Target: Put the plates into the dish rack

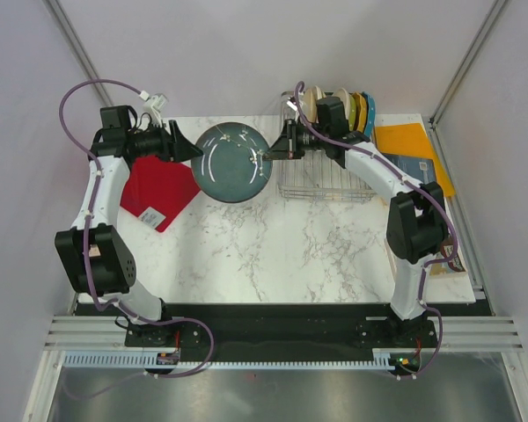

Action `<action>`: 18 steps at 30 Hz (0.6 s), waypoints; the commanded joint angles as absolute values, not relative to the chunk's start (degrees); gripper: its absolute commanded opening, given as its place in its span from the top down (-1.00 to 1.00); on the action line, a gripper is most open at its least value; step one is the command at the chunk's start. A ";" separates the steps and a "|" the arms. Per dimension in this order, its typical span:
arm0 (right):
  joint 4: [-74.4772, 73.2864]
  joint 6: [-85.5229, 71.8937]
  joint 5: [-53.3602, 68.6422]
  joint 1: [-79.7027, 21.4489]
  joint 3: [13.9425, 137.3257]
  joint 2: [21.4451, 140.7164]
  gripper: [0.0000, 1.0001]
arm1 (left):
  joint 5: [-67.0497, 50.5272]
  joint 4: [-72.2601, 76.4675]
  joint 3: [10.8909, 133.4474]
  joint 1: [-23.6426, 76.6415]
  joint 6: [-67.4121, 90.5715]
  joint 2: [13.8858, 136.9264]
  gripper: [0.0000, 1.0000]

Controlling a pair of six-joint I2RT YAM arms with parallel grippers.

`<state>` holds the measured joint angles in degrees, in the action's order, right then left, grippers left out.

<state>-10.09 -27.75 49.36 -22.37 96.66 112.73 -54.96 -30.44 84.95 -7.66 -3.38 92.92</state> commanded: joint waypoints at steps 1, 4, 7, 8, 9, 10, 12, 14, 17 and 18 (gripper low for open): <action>-2.20 -30.23 55.63 -21.71 98.17 107.23 1.00 | -53.70 -30.23 85.70 -7.82 -7.38 92.99 -0.41; -1.94 -30.50 55.29 -21.71 98.00 107.31 1.00 | -57.11 -30.23 85.61 -7.73 -6.68 94.22 -0.40; -0.62 -31.81 55.20 -21.88 97.74 107.93 1.00 | -59.14 -30.23 85.17 -7.21 -5.71 95.18 -0.37; -0.44 -31.90 55.20 -22.06 98.00 108.28 1.00 | -59.32 -30.23 84.99 -7.03 -5.80 95.27 -0.36; -0.53 -32.08 55.11 -22.06 98.26 108.54 1.00 | -59.50 -30.23 84.73 -6.51 -5.80 95.36 -0.36; -0.44 -32.34 55.11 -22.41 98.52 109.24 1.00 | -59.76 -30.23 84.12 -6.33 -5.89 95.54 -0.35; -0.44 -32.34 55.11 -22.67 99.49 110.21 1.00 | -59.68 -30.15 83.67 -5.72 -5.98 95.54 -0.27; -0.44 -32.34 55.11 -23.20 100.28 110.83 1.00 | -60.20 -30.15 83.50 -5.19 -5.80 95.80 -0.11; -0.44 -32.34 54.76 -23.56 100.20 111.62 1.00 | -61.00 -30.06 83.67 -5.19 -5.28 96.24 0.47; -0.53 -32.34 55.02 -23.64 100.11 112.06 1.00 | -61.26 -30.06 83.67 -5.19 -5.45 96.15 0.71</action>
<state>-8.58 -29.41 49.69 -22.85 96.44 112.92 -57.91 -30.50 83.61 -5.39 -4.32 95.79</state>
